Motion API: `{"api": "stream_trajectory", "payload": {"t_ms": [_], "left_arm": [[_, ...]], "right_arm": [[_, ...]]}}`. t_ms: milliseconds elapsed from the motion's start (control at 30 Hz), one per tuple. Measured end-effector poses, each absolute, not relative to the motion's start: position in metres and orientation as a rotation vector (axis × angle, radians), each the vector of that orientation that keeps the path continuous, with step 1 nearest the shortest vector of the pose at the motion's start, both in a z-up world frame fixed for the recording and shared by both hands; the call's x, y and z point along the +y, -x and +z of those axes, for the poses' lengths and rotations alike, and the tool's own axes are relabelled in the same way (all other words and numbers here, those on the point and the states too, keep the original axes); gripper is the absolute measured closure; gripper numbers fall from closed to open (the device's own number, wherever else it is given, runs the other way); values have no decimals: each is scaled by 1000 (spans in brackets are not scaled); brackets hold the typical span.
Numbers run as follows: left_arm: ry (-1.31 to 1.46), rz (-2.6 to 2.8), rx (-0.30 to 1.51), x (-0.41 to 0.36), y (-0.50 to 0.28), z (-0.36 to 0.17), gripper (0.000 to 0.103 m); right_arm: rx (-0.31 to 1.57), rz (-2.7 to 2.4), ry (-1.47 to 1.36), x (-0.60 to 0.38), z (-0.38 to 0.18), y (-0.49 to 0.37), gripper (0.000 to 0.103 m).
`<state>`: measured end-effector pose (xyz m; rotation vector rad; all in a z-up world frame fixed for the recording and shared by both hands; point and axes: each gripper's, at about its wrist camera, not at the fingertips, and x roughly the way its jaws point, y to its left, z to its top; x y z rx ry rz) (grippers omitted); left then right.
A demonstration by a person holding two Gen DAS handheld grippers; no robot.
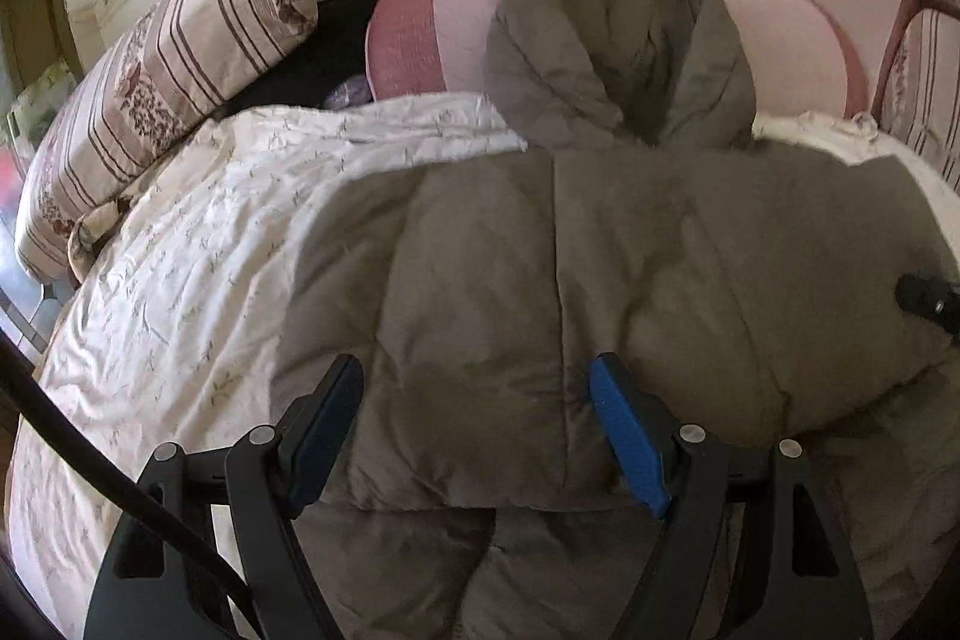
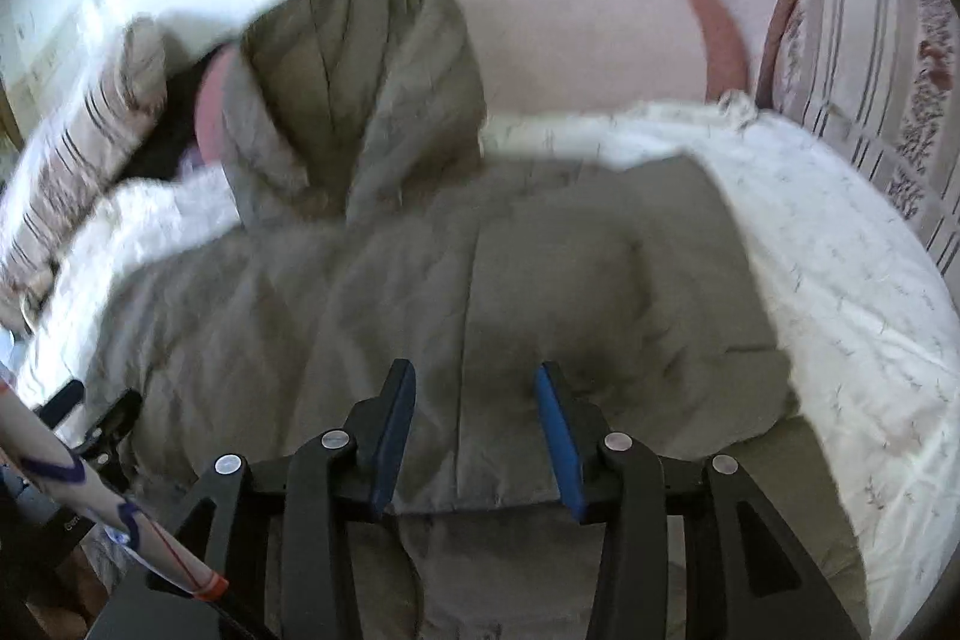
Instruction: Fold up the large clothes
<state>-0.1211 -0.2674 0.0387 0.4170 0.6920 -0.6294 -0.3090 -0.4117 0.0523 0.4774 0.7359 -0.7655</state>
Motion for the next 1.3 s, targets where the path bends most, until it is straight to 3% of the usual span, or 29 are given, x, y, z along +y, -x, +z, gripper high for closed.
{"api": "stream_trajectory", "payload": {"t_ms": [433,1033,1300], "left_arm": [[-416,-628,700,-268,121,32,25],[-416,-622,699,-268,121,30,22],[-409,-620,704,-266,118,29,20]], "right_arm": [[825,-778,-479,-414,29,306,55],[756,-755,-367,-390,49,293,52],[832,-778,-348,-394,31,284,42]]}}
